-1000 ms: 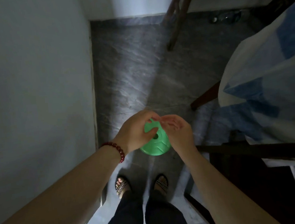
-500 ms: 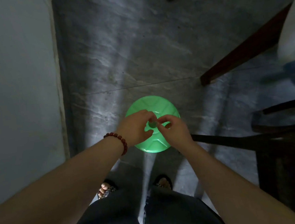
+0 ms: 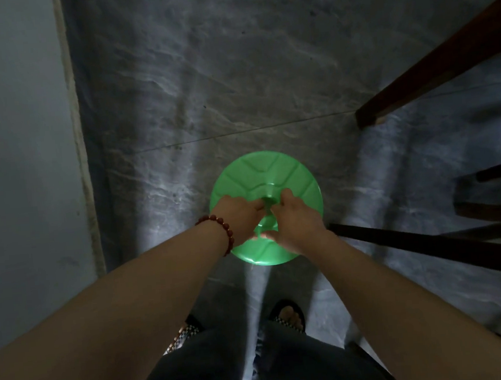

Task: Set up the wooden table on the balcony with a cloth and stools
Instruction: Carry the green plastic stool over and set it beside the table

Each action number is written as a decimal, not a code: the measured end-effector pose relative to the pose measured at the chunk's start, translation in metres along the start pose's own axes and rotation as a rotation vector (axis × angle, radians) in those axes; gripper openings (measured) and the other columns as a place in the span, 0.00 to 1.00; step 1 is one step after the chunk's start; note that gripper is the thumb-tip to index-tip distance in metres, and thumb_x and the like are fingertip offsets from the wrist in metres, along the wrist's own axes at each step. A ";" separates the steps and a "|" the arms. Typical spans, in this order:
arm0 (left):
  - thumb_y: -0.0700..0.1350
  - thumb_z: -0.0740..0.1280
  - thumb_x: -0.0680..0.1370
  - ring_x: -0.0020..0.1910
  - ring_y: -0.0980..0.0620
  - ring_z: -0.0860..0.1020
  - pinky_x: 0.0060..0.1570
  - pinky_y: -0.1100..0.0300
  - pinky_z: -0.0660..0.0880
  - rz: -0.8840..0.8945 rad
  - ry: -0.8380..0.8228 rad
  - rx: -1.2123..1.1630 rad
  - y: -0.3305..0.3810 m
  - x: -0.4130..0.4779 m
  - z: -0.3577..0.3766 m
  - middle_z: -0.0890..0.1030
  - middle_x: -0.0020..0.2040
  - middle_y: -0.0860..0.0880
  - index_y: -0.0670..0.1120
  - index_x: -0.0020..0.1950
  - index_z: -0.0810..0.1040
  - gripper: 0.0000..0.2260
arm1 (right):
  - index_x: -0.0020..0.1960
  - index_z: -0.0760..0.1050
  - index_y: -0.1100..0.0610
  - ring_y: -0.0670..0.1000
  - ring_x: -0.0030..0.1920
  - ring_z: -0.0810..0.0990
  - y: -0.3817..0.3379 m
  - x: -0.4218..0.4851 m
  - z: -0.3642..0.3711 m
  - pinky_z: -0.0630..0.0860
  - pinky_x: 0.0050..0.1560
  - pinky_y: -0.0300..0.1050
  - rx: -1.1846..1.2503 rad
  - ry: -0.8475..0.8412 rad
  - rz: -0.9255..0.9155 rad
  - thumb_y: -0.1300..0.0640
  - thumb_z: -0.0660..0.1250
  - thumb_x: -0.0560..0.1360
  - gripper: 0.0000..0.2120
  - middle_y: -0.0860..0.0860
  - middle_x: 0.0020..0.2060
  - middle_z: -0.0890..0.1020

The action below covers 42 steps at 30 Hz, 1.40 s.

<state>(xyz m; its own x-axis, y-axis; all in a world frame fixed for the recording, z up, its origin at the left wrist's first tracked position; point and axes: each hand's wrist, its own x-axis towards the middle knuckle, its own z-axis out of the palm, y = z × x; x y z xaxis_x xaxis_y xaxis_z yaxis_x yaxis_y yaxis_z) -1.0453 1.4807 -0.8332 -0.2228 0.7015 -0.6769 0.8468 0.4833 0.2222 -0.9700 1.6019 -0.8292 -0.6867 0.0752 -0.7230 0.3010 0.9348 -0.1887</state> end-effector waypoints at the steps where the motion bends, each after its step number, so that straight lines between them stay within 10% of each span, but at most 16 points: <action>1: 0.53 0.66 0.76 0.59 0.45 0.75 0.53 0.49 0.72 0.009 -0.023 0.040 0.000 0.000 -0.001 0.64 0.71 0.55 0.51 0.73 0.62 0.27 | 0.69 0.66 0.51 0.57 0.65 0.67 0.001 0.000 -0.002 0.70 0.62 0.53 -0.025 -0.019 -0.001 0.41 0.67 0.73 0.29 0.55 0.67 0.60; 23: 0.60 0.65 0.74 0.63 0.47 0.70 0.55 0.52 0.70 0.089 0.039 0.216 0.019 -0.276 -0.244 0.61 0.73 0.56 0.51 0.74 0.59 0.32 | 0.69 0.67 0.46 0.57 0.64 0.66 -0.108 -0.238 -0.243 0.69 0.63 0.51 -0.070 0.077 -0.148 0.38 0.66 0.72 0.29 0.54 0.67 0.60; 42: 0.65 0.55 0.76 0.59 0.49 0.71 0.55 0.53 0.69 -0.055 0.405 0.246 0.095 -0.504 -0.390 0.70 0.66 0.55 0.53 0.71 0.64 0.27 | 0.68 0.69 0.46 0.59 0.61 0.70 -0.179 -0.464 -0.408 0.68 0.62 0.50 -0.220 0.230 -0.274 0.34 0.63 0.71 0.29 0.56 0.59 0.66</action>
<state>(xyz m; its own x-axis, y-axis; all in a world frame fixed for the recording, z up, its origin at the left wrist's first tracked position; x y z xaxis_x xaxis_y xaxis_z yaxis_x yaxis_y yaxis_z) -1.0411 1.3766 -0.1975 -0.3998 0.8493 -0.3446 0.9066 0.4219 -0.0121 -0.9756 1.5416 -0.1889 -0.8591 -0.1339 -0.4939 -0.0442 0.9810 -0.1890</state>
